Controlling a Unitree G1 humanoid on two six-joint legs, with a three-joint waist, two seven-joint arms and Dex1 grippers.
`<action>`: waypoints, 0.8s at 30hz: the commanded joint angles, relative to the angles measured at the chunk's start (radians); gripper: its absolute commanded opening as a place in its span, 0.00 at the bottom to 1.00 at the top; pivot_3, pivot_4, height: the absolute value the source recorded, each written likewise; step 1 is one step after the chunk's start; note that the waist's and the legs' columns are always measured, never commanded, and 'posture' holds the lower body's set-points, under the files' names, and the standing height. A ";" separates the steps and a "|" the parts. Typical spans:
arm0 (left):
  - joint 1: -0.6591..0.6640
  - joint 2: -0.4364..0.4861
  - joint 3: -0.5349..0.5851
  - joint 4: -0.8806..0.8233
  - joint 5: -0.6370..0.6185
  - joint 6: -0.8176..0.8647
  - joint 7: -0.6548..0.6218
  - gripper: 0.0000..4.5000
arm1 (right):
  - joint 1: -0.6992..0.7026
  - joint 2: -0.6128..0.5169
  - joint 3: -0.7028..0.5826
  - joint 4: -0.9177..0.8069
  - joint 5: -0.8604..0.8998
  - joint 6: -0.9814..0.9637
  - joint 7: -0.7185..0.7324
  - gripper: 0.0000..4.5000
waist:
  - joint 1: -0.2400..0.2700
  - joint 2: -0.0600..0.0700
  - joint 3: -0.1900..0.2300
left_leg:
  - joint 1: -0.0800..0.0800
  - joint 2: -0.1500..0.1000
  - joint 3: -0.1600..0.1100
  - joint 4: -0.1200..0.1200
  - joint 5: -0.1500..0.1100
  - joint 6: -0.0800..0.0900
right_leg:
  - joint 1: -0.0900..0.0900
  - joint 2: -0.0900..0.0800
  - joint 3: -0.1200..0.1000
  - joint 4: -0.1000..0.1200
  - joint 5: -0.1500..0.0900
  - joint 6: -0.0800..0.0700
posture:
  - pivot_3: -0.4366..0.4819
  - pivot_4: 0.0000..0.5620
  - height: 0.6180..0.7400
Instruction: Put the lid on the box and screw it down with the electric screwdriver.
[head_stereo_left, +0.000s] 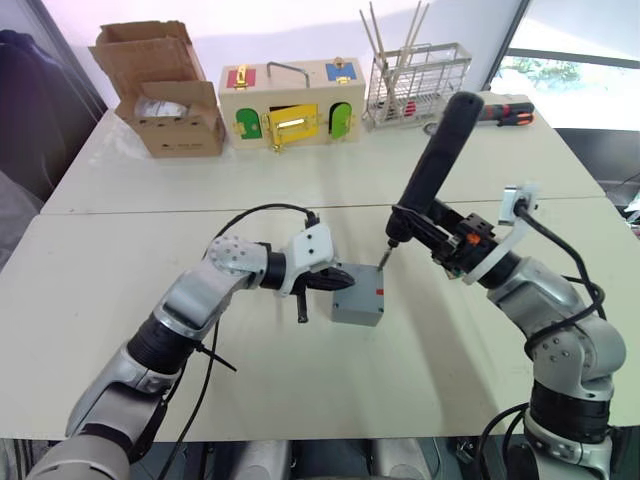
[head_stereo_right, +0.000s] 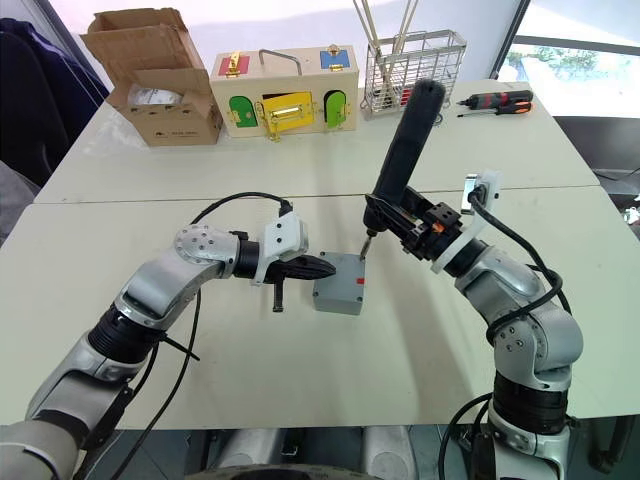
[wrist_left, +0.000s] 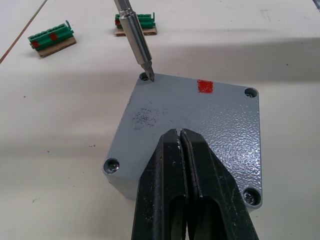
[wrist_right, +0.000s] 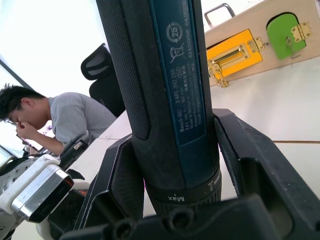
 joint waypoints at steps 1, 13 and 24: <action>0.010 0.003 0.011 -0.024 0.003 0.008 0.000 0.00 | -0.003 -0.015 0.006 0.000 0.003 -0.041 -0.010 0.42 | 0.000 0.000 0.000 | 0.000 0.000 0.000 0.000 0.000 0.000 | 0.000 0.000 0.000 0.000 0.000 0.000 | 0.48 0.27 0.92; 0.008 0.008 0.012 -0.033 0.004 0.018 0.000 0.00 | 0.037 -0.066 0.065 0.002 0.010 -0.056 0.015 0.42 | 0.001 0.000 0.000 | 0.000 0.000 0.000 0.000 0.000 0.000 | 0.000 0.000 0.000 0.000 0.000 0.000 | 0.48 0.27 0.92; 0.027 0.008 -0.003 -0.019 0.029 0.013 0.011 0.00 | 0.093 -0.171 0.261 -0.015 -0.085 -0.125 0.106 0.42 | -0.001 -0.010 -0.010 | 0.004 0.003 0.000 0.000 -0.002 0.004 | 0.003 0.004 0.000 -0.001 0.000 0.000 | 0.48 0.27 0.92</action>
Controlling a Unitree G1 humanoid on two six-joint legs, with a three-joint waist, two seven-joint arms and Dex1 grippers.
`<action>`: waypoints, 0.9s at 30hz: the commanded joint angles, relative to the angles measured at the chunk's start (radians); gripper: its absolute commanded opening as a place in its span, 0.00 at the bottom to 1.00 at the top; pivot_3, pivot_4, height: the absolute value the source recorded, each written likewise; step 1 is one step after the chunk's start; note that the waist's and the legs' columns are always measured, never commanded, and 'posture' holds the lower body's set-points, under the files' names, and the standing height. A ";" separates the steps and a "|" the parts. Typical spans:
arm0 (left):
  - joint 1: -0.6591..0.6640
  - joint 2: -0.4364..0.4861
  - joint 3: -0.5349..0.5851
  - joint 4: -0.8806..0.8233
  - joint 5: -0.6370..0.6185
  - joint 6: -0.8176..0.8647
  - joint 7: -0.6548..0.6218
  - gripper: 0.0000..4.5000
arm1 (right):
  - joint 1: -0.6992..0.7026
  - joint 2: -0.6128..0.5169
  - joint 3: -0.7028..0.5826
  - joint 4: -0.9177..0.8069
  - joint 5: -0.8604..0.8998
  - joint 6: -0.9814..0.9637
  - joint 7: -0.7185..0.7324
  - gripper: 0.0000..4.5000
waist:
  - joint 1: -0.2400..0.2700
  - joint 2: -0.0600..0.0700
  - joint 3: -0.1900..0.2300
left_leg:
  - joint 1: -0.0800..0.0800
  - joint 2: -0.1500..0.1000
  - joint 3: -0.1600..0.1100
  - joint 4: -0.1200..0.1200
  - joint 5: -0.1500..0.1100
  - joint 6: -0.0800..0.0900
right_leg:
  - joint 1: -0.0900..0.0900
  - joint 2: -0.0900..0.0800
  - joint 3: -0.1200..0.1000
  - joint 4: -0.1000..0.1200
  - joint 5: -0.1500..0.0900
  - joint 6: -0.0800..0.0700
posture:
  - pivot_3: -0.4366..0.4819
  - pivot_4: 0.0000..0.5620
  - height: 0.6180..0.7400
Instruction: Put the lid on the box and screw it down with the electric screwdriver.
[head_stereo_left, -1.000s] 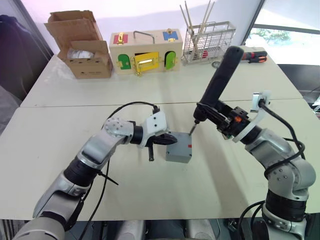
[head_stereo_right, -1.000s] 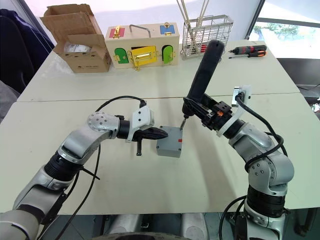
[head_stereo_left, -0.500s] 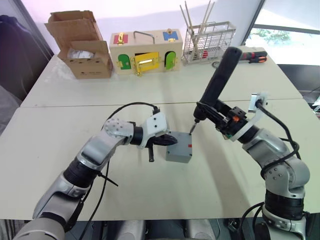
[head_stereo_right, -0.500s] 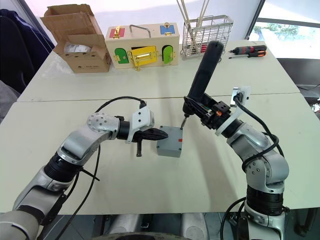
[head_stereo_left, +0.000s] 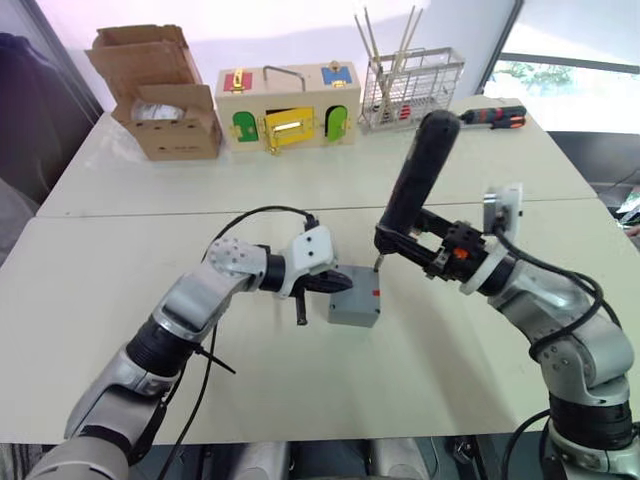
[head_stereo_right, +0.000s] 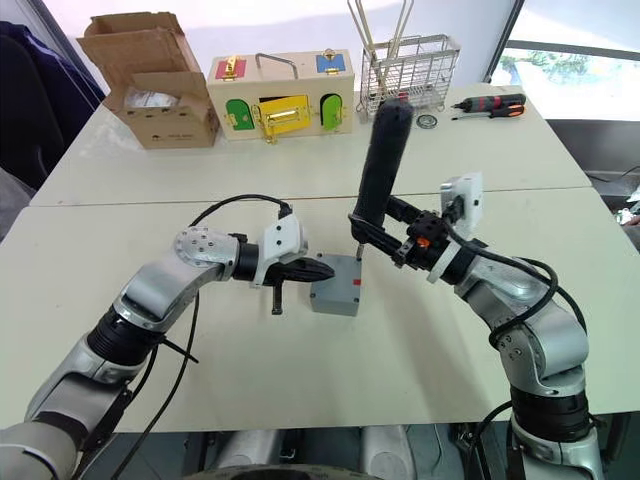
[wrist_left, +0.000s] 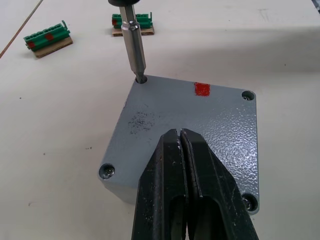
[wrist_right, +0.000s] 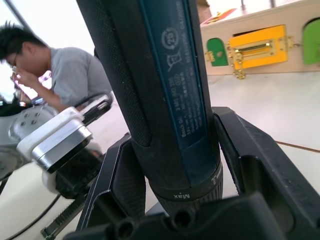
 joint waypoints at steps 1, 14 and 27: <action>0.014 0.003 -0.001 -0.007 0.023 -0.006 0.013 0.00 | 0.042 -0.003 0.089 0.044 -0.019 0.013 0.040 0.42 | 0.001 0.000 -0.002 | 0.000 0.000 0.000 0.000 0.000 0.000 | 0.001 0.000 0.000 0.000 0.000 0.000 | 0.48 0.27 0.92; 0.039 -0.012 0.003 -0.012 0.027 -0.003 0.041 0.00 | 0.081 0.036 0.118 0.083 -0.038 -0.036 0.038 0.42 | 0.003 -0.004 -0.010 | 0.022 0.001 0.000 -0.014 -0.003 0.005 | 0.023 0.000 0.000 -0.016 0.000 0.000 | 0.48 0.27 0.92; 0.049 -0.011 -0.001 -0.021 0.030 -0.004 0.047 0.00 | 0.104 0.017 0.141 0.134 -0.100 -0.064 0.051 0.42 | 0.004 -0.006 -0.011 | 0.031 0.001 -0.001 -0.017 -0.003 0.005 | 0.031 0.000 0.000 -0.019 -0.001 0.000 | 0.48 0.27 0.92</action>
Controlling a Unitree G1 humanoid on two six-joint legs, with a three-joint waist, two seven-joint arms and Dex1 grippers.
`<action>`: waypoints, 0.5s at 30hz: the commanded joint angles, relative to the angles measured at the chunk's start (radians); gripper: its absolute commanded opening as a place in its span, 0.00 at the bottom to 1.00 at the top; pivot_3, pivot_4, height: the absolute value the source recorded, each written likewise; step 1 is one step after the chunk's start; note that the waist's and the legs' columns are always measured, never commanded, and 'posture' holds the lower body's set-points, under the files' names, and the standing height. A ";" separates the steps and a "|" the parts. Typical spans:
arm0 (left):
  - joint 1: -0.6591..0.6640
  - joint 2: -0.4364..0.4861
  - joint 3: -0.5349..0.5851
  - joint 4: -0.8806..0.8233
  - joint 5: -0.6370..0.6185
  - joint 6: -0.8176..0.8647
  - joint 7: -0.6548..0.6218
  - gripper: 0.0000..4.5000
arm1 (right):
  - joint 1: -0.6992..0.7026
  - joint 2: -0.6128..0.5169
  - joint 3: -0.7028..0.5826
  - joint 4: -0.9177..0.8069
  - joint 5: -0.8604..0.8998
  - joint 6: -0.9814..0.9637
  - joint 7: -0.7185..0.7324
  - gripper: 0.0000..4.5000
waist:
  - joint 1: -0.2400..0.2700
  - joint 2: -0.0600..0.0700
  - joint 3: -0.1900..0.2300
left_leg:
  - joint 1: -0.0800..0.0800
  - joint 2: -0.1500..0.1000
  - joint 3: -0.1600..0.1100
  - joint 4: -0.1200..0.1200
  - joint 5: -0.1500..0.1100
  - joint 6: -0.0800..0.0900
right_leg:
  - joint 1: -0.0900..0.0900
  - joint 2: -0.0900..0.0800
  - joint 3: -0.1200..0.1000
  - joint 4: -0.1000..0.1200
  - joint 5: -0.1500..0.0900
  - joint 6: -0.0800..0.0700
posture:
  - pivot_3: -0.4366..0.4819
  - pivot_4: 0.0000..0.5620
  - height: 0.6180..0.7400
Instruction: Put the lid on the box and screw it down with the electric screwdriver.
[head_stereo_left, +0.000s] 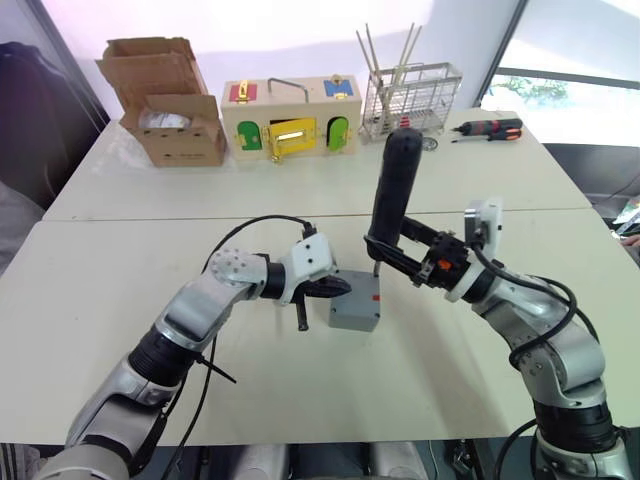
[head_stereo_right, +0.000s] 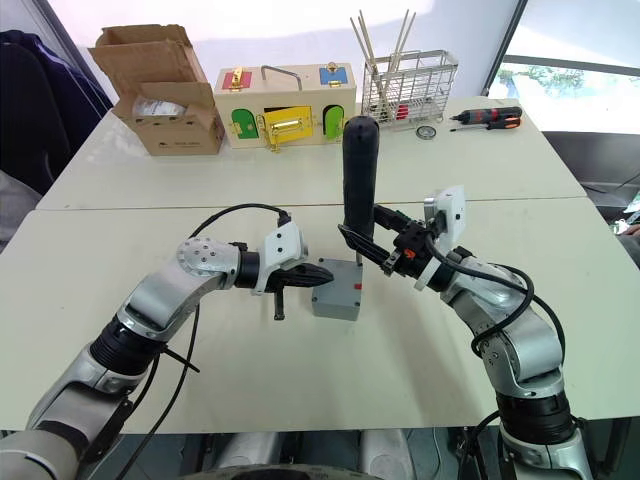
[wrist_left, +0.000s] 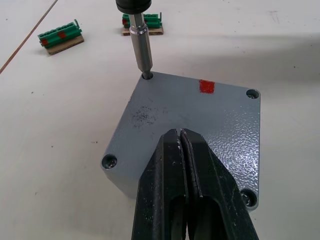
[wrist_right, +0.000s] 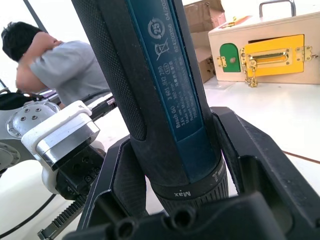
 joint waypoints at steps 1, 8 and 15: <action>0.006 0.004 -0.001 -0.020 0.014 0.006 0.002 0.00 | 0.068 -0.011 0.070 0.075 -0.020 0.060 0.021 0.42 | 0.000 -0.001 -0.001 | 0.000 0.000 0.000 0.000 0.000 0.000 | 0.000 0.000 0.000 0.000 0.000 0.000 | 0.48 0.27 0.92; 0.020 0.002 -0.010 -0.020 0.020 -0.003 0.003 0.00 | 0.092 -0.010 0.067 0.082 -0.023 0.048 0.020 0.42 | 0.000 -0.006 -0.006 | 0.000 0.000 -0.001 0.000 0.000 0.000 | 0.001 0.000 0.000 0.000 0.000 0.000 | 0.48 0.27 0.92; 0.040 -0.002 -0.028 -0.021 0.029 -0.008 -0.005 0.00 | 0.133 0.006 0.060 0.082 -0.020 0.016 0.011 0.42 | 0.001 -0.007 -0.012 | 0.001 0.000 -0.001 -0.001 0.000 0.000 | 0.003 0.000 -0.001 -0.003 0.000 0.000 | 0.48 0.27 0.92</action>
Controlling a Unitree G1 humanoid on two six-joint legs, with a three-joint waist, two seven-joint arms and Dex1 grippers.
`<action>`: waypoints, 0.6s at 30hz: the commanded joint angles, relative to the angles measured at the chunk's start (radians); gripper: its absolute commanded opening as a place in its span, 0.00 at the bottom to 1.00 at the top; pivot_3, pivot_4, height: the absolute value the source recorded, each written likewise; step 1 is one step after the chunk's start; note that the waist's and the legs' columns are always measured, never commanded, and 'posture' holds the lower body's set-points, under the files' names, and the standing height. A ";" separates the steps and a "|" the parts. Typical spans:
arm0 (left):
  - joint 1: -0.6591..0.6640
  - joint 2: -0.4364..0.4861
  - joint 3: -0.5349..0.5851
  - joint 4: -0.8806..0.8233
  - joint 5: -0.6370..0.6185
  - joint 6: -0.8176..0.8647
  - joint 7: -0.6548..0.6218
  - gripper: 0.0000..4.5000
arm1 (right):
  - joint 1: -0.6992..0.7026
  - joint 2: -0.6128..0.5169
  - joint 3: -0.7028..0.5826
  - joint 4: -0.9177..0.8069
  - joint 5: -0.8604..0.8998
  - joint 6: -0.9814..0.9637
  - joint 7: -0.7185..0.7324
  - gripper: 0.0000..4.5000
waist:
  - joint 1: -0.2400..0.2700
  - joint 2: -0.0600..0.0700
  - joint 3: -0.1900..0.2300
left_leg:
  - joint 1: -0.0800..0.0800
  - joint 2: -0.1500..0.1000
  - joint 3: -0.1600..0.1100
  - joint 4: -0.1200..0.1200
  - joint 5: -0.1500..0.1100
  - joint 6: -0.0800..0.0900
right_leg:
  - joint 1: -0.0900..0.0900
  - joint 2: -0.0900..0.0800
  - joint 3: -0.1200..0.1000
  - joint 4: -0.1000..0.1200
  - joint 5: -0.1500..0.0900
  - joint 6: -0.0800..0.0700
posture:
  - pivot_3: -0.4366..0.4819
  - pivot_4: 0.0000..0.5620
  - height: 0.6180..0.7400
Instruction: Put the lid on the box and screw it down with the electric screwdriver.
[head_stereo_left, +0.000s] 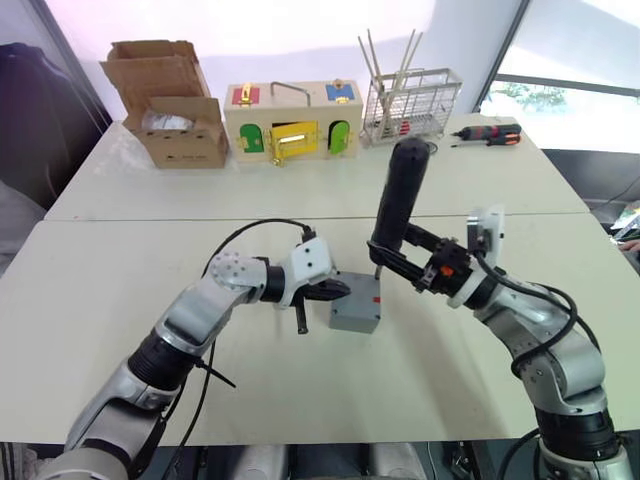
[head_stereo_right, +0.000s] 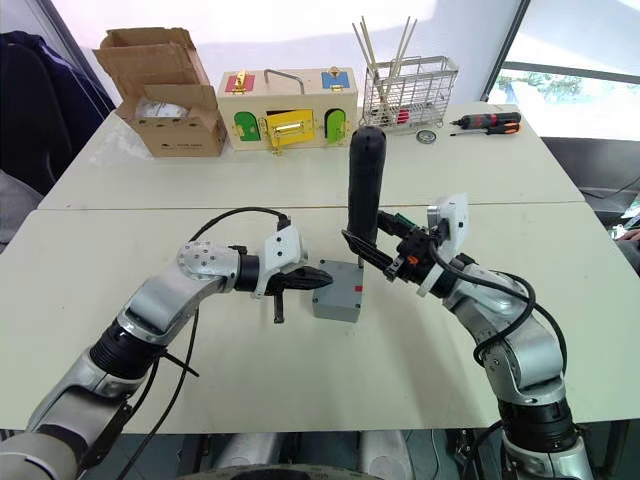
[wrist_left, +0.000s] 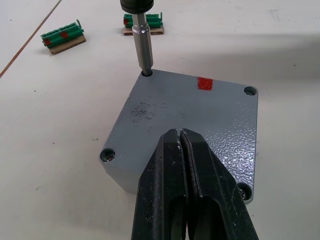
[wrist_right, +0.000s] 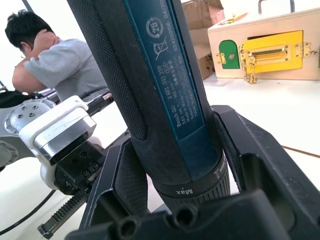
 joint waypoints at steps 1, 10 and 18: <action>0.020 -0.001 -0.024 -0.009 0.014 -0.001 -0.008 0.00 | 0.087 0.001 0.068 0.088 -0.024 0.057 0.013 0.42 | 0.000 0.000 -0.002 | 0.000 0.000 0.000 0.000 0.000 0.000 | 0.000 0.000 0.000 -0.001 0.000 0.000 | 0.48 0.27 0.92; 0.021 -0.005 -0.026 -0.005 0.021 -0.003 -0.011 0.00 | 0.090 0.008 0.070 0.118 -0.034 0.040 0.001 0.42 | 0.001 0.000 -0.007 | 0.001 0.000 0.000 -0.001 0.000 0.000 | 0.003 0.000 -0.001 -0.007 0.000 0.000 | 0.48 0.27 0.92; 0.023 -0.012 -0.024 -0.002 0.030 -0.003 -0.013 0.00 | 0.083 0.035 0.060 0.164 -0.037 0.022 -0.016 0.42 | 0.002 0.000 -0.009 | 0.001 0.000 -0.001 -0.001 0.000 0.000 | 0.003 0.000 -0.001 -0.008 0.000 0.000 | 0.48 0.27 0.92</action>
